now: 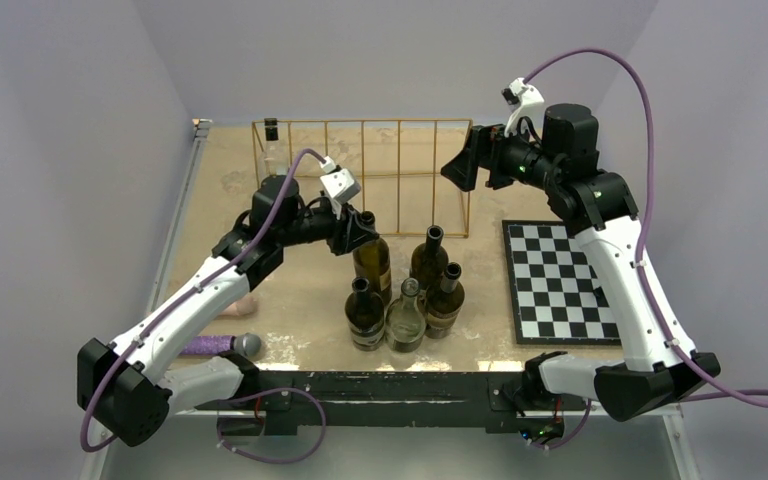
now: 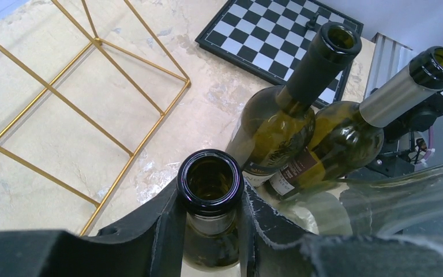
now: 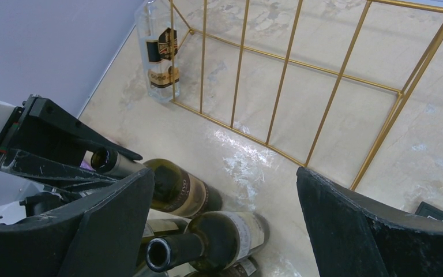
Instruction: Put the wine bottle on the wine rack
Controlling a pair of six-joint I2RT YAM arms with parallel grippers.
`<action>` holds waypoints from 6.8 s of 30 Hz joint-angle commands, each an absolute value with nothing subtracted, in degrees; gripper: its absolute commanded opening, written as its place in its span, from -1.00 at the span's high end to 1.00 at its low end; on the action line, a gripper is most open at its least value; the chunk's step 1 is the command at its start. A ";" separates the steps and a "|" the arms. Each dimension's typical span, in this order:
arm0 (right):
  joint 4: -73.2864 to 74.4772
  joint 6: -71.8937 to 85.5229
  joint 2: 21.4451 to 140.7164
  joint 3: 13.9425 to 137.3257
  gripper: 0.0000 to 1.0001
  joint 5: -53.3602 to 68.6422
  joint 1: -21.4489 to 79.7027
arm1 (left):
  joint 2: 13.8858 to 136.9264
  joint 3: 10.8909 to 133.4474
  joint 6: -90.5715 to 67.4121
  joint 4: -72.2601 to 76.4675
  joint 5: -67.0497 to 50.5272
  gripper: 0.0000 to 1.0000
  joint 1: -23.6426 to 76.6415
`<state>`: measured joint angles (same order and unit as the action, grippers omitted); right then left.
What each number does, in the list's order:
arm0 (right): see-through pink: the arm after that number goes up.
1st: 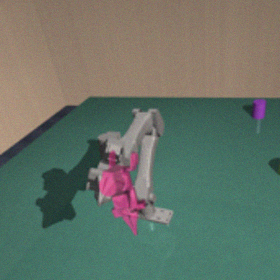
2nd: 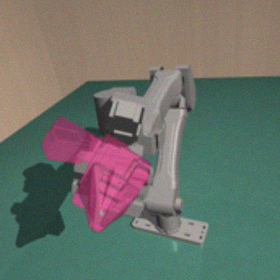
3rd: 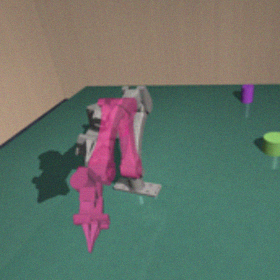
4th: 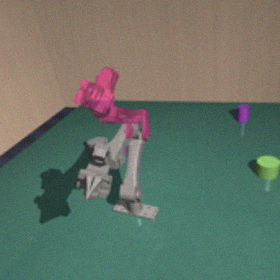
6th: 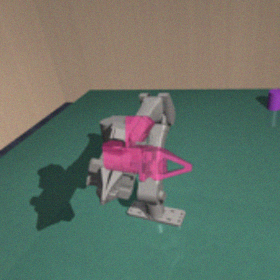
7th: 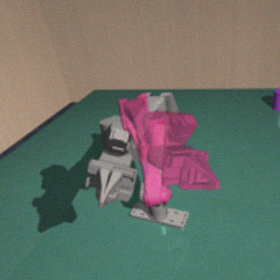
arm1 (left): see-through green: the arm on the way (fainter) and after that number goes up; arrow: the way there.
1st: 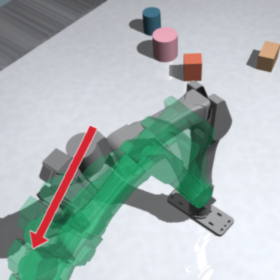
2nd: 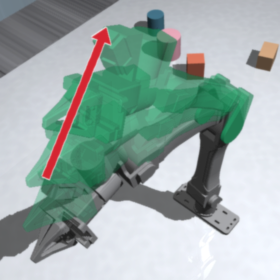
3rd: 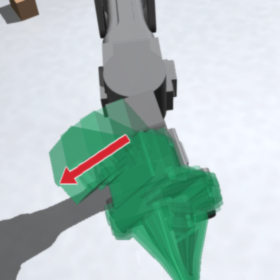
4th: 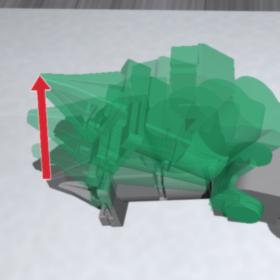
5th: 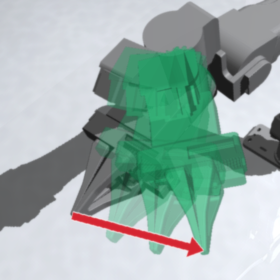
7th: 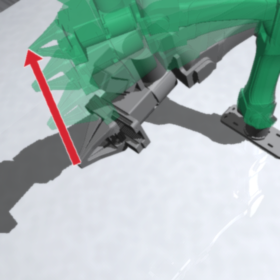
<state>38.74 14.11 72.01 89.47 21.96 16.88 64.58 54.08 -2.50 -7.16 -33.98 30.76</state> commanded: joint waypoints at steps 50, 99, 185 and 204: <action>33.09 17.61 66.32 83.06 -0.94 17.49 15.39 | 83.25 91.30 -15.53 -26.89 21.17 1.00 22.13; 32.87 18.81 63.50 77.80 -0.94 17.50 13.79 | 100.00 97.88 -16.17 -29.89 19.63 0.63 18.72; 32.46 24.02 72.95 90.79 -0.96 30.77 13.19 | 53.25 61.92 3.97 -31.54 -42.25 -0.86 38.59; 35.09 23.51 71.11 87.82 -0.95 28.61 13.27 | 43.68 47.41 -1.52 -16.95 -23.39 -0.20 45.96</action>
